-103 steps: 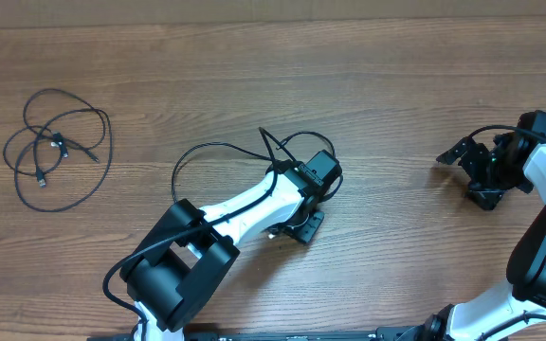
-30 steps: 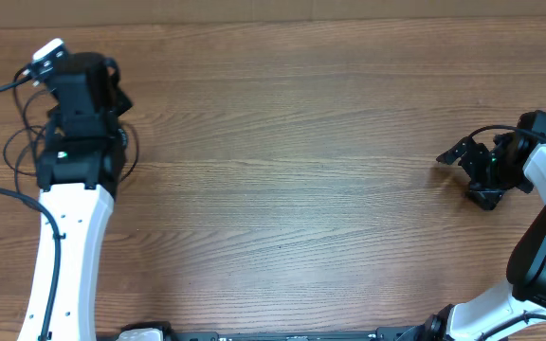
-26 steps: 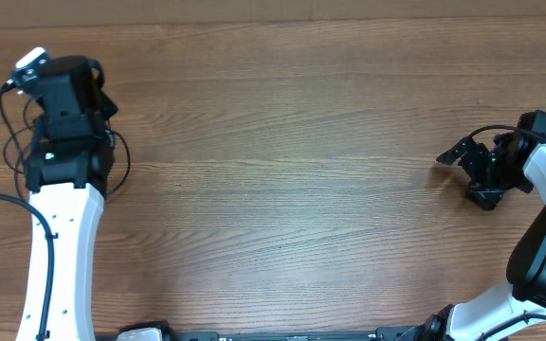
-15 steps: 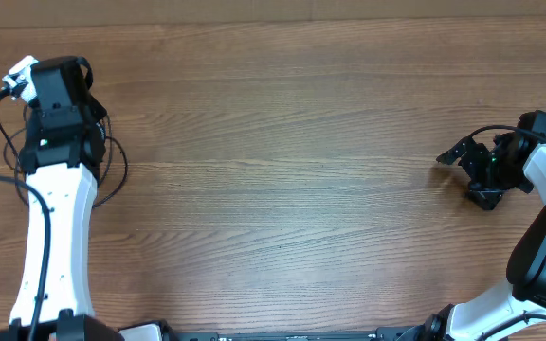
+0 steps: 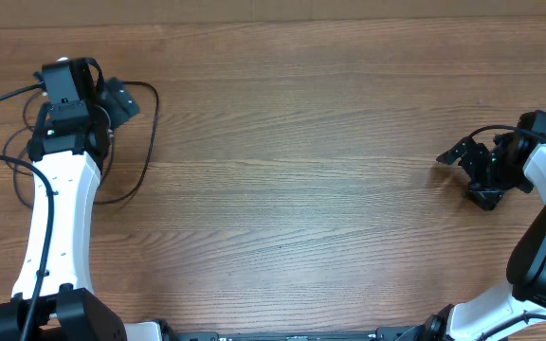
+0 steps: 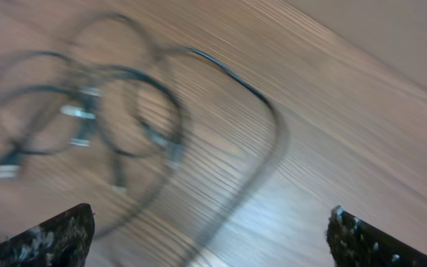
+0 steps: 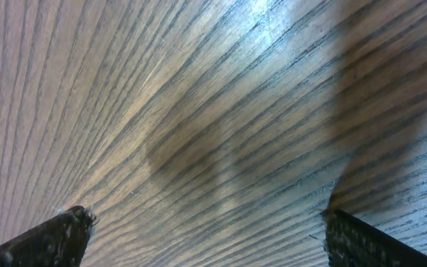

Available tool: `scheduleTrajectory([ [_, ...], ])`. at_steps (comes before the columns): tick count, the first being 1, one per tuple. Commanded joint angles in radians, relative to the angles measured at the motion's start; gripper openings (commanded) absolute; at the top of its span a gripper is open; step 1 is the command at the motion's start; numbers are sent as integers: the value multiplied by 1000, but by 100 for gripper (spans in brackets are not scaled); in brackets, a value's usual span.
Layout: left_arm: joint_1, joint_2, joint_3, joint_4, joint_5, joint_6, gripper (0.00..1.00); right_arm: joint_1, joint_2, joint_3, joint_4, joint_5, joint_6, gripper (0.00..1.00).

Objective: Untangle cables
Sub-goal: 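Open the left gripper to drop the cables at far left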

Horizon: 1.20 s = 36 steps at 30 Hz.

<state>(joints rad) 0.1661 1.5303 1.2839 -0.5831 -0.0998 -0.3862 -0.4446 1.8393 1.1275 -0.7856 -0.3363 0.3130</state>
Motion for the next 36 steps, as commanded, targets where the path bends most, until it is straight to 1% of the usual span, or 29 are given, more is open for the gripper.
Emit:
scheduleTrajectory([
  [1, 3, 3, 12, -23, 301, 80, 99, -2, 2, 24, 3, 3, -4, 100],
  [4, 2, 3, 12, -71, 371, 80, 100, -2, 2, 24, 3, 3, -4, 100],
  [7, -3, 3, 12, -141, 410, 82, 100, -2, 2, 24, 3, 3, -4, 100],
  [9, -13, 3, 12, -193, 434, 110, 99, -2, 2, 24, 3, 3, -4, 100],
  [11, -28, 3, 12, -239, 446, 134, 100, -2, 2, 24, 3, 3, -4, 100],
  [14, -53, 3, 12, -277, 444, 132, 100, -2, 2, 24, 3, 3, -4, 100],
  [36, -68, 3, 12, -280, 440, 132, 99, -2, 2, 24, 3, 3, -4, 100],
])
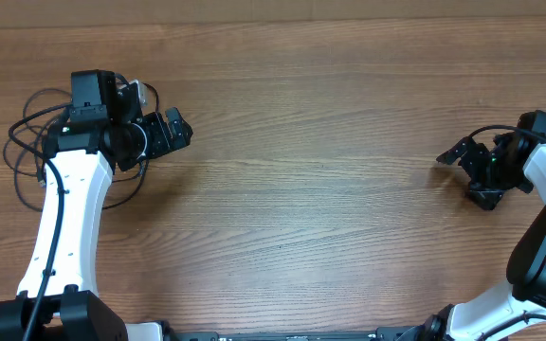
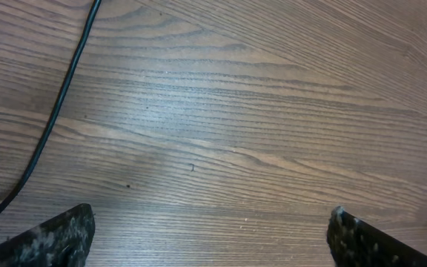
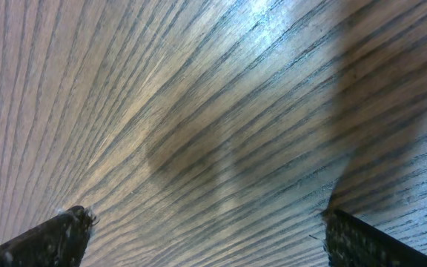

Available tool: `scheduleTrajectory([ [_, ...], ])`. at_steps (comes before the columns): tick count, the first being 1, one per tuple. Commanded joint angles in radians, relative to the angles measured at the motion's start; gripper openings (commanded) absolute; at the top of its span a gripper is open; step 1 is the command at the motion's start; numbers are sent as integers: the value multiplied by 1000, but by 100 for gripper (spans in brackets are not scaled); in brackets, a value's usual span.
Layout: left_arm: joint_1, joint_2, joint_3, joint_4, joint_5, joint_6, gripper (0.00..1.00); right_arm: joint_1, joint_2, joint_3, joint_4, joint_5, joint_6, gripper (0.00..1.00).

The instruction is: Untangle cables

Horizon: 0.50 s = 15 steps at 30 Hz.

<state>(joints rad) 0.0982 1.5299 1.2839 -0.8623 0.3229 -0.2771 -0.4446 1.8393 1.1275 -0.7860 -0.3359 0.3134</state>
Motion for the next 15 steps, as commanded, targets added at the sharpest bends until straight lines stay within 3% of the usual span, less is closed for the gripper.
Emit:
scheduleTrajectory([
  [1, 0, 3, 12, -1, 18, 23, 100, -2, 4, 24, 4, 3, -5, 100],
  [15, -1, 3, 12, -1, 18, 23, 99, 0, -90, 24, 3, 3, -5, 100],
])
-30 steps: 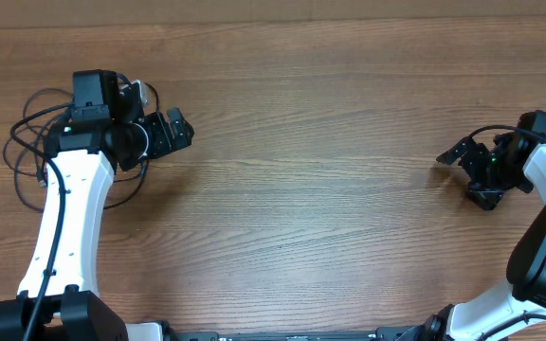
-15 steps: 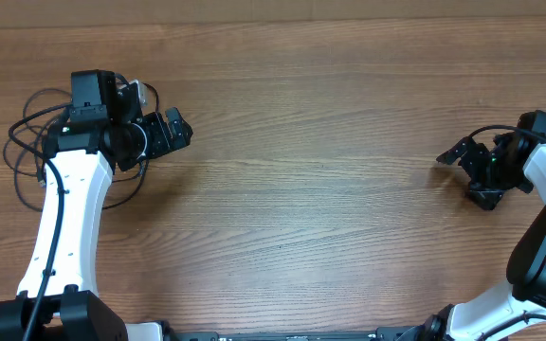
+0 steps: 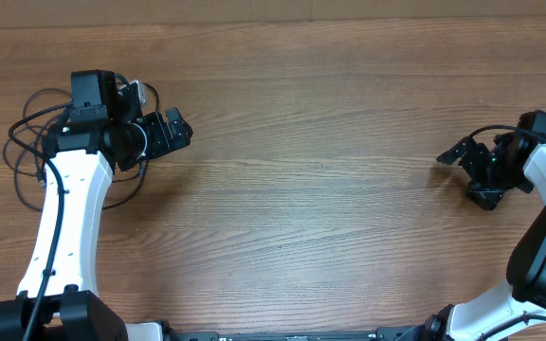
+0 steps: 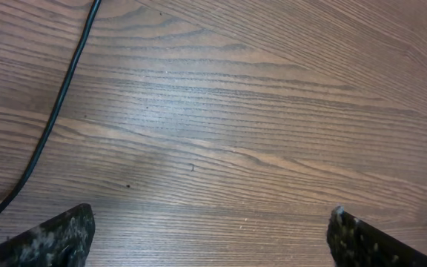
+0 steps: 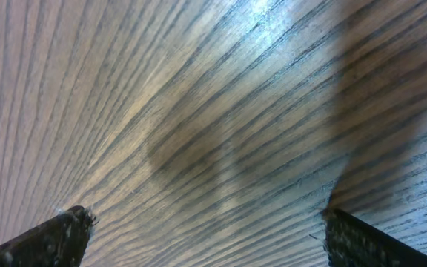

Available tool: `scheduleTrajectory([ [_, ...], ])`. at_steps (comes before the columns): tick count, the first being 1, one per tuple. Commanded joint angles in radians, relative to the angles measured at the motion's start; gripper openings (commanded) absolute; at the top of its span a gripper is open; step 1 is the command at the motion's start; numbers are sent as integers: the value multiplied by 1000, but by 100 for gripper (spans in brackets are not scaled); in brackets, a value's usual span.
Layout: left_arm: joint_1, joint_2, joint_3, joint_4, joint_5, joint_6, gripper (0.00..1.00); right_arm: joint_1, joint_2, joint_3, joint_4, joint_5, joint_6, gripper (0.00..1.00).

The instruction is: Untangle cables

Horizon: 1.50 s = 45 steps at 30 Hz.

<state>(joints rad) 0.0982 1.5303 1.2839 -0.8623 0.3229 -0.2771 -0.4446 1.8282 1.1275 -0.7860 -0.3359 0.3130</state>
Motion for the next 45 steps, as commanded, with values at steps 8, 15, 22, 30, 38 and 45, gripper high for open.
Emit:
scheduleTrajectory([
  [8, -1, 3, 12, -1, 18, 23, 100, 0, -319, 24, 3, 3, -4, 100],
  [15, -1, 3, 12, -1, 18, 23, 100, 17, -587, 24, 3, 3, -4, 100],
  [22, -1, 3, 12, -1, 18, 23, 100, 243, -798, 24, 3, 3, -4, 100],
  [30, -1, 3, 12, -1, 18, 23, 100, 465, -1016, 5, -18, 3, -4, 100],
  [38, 0, 3, 12, -1, 18, 23, 100, 470, -1111, 4, -89, 3, -4, 100],
  [45, 0, 3, 12, -1, 17, 23, 100, 470, -1098, 4, -161, 3, -4, 100],
])
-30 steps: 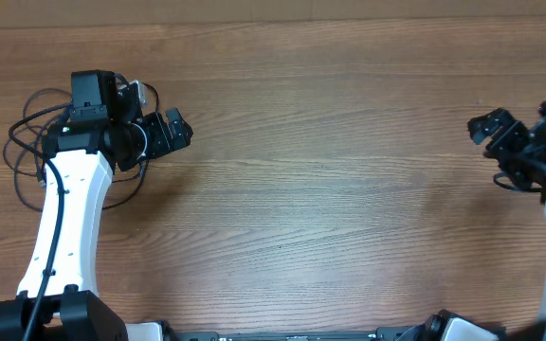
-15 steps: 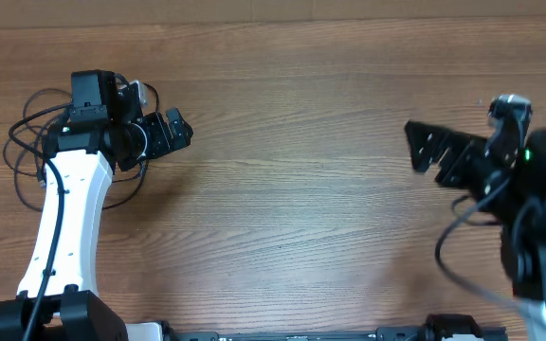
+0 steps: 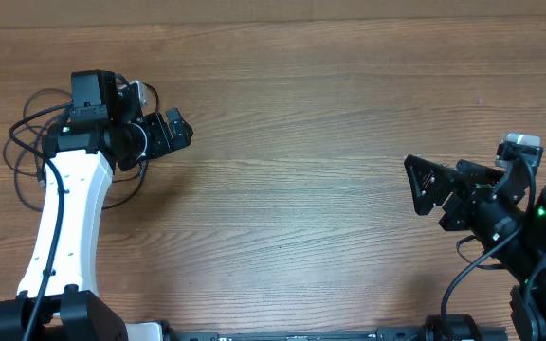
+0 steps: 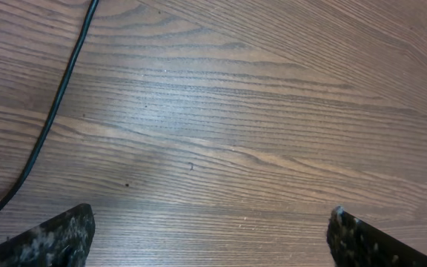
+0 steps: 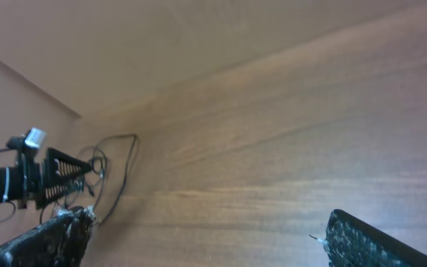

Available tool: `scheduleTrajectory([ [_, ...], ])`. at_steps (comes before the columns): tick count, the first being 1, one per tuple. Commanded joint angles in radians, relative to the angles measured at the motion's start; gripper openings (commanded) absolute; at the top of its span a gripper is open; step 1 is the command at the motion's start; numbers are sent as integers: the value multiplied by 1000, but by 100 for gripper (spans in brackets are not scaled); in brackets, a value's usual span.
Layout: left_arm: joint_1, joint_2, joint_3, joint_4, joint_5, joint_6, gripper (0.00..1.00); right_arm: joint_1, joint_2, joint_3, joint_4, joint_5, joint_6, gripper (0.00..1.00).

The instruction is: Untangle cables

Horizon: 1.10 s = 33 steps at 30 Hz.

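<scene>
A tangle of thin black cables (image 3: 13, 142) lies at the table's far left, partly under my left arm. My left gripper (image 3: 171, 134) is open just right of the tangle, close over bare wood. One black cable strand (image 4: 56, 100) runs down the left of the left wrist view, clear of the open left gripper (image 4: 210, 239). My right gripper (image 3: 434, 197) is open and raised at the right, pointing left. The right wrist view looks across the table at the distant cables (image 5: 118, 172) past the empty right gripper (image 5: 210, 239).
The wooden table (image 3: 301, 142) stretches bare between the two arms. Its back edge (image 3: 349, 21) meets a plain wall. My white left arm (image 3: 60, 218) covers part of the cable heap.
My right gripper has left its low spot at the far right edge; it is now raised, nearer the front and facing left across the table. The left arm has not moved.
My left gripper was first open at the back left, with the blurred cable tangle in its wrist view. Then it stood open to the right of the tangle over bare wood, and stayed there. The right gripper rested low at the right edge until it rose now.
</scene>
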<state>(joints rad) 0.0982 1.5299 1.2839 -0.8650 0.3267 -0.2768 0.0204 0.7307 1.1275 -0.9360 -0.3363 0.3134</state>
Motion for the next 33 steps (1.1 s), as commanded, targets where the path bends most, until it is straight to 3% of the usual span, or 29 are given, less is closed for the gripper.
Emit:
scheduleTrajectory([
  [1, 0, 3, 12, 2, 13, 23, 99, 5, 0, 4, -20, 3, -4, 100],
  [8, -1, 3, 12, 2, 14, 23, 99, 4, -36, -109, -24, 3, -4, 100],
  [18, 0, 3, 12, 2, 14, 23, 99, 5, -378, -387, 59, 3, -4, 100],
  [28, -1, 3, 12, 2, 14, 23, 99, 5, -729, -538, 77, 3, -5, 100],
  [33, -1, 3, 12, 2, 14, 23, 99, 5, -727, -541, 106, 4, -4, 100],
])
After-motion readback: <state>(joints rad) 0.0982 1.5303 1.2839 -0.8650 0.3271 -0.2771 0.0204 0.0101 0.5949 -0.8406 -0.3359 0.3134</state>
